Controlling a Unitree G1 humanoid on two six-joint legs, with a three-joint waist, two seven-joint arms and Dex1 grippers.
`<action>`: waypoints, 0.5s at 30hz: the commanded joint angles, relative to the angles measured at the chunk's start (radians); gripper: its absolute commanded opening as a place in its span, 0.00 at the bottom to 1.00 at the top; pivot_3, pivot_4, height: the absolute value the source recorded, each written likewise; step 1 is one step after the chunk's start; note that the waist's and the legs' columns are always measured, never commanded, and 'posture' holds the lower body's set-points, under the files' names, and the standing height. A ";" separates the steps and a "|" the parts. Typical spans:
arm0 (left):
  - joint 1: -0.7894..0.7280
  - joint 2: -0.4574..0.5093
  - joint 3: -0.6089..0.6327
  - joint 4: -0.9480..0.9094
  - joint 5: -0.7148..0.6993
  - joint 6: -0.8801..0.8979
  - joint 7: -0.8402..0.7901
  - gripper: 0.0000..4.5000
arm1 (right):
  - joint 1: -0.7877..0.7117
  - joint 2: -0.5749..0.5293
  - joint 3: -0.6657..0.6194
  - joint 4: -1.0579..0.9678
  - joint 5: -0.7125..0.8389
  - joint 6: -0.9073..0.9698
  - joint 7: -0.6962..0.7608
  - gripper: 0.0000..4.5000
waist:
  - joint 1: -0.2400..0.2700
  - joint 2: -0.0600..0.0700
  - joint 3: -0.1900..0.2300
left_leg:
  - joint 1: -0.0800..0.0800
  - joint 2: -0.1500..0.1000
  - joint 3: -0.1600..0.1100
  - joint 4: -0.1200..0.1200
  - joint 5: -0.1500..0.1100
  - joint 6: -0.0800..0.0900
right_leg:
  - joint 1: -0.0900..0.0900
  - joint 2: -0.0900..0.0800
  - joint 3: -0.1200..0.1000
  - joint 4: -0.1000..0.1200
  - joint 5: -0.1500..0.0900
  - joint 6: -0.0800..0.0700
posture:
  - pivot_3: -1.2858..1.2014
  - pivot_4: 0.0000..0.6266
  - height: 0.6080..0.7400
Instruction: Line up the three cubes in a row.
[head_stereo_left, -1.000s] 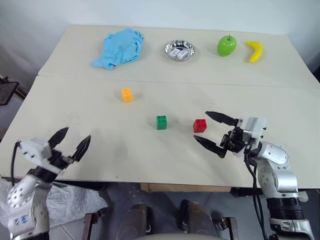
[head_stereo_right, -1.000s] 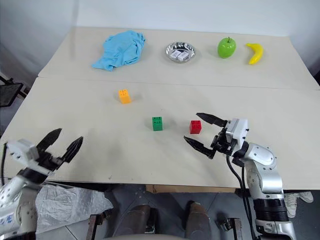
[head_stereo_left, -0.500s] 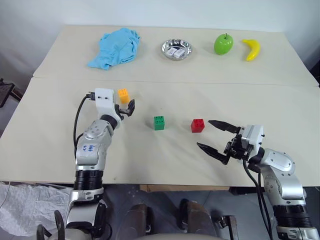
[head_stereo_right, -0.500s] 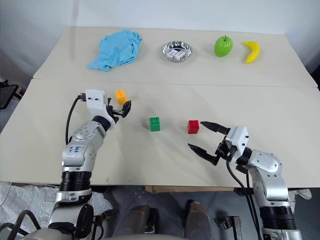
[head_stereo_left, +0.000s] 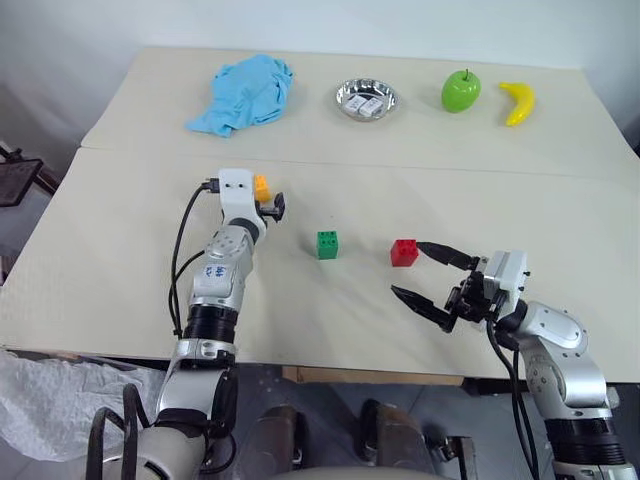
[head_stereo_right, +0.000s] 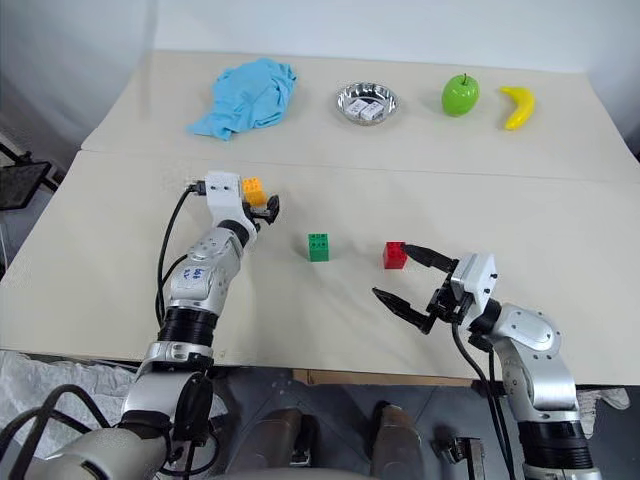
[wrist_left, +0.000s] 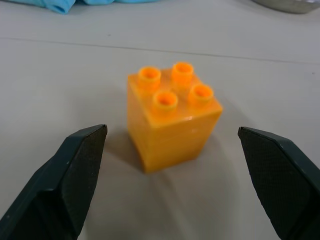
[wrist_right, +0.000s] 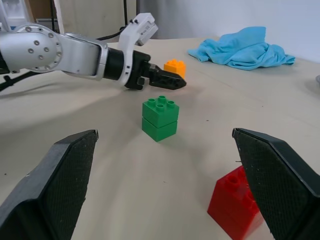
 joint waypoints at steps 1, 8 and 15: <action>-0.028 -0.004 -0.009 0.007 0.009 -0.039 -0.006 0.95 | 0.008 0.007 -0.002 -0.036 0.020 -0.003 -0.006 1.00 | 0.000 0.000 0.000 | 0.000 0.000 0.000 0.000 0.000 0.000 | 0.000 0.000 0.000 0.000 0.000 0.000 | 0.52 0.24 1.00; -0.002 0.007 -0.016 -0.032 0.004 -0.021 -0.037 0.52 | 0.015 0.015 0.001 -0.030 0.014 -0.011 -0.001 1.00 | 0.000 0.000 0.000 | 0.000 0.000 0.000 0.000 0.000 0.000 | 0.000 0.000 0.000 0.000 0.000 0.000 | 0.52 0.24 1.00; 0.047 0.189 -0.036 -0.073 -0.118 -0.056 -0.508 0.33 | 0.021 -0.002 -0.015 -0.027 0.020 -0.012 0.012 1.00 | -0.010 0.000 0.000 | 0.000 0.000 0.000 0.000 0.000 0.000 | 0.000 0.000 0.000 0.000 0.000 0.000 | 0.52 0.24 1.00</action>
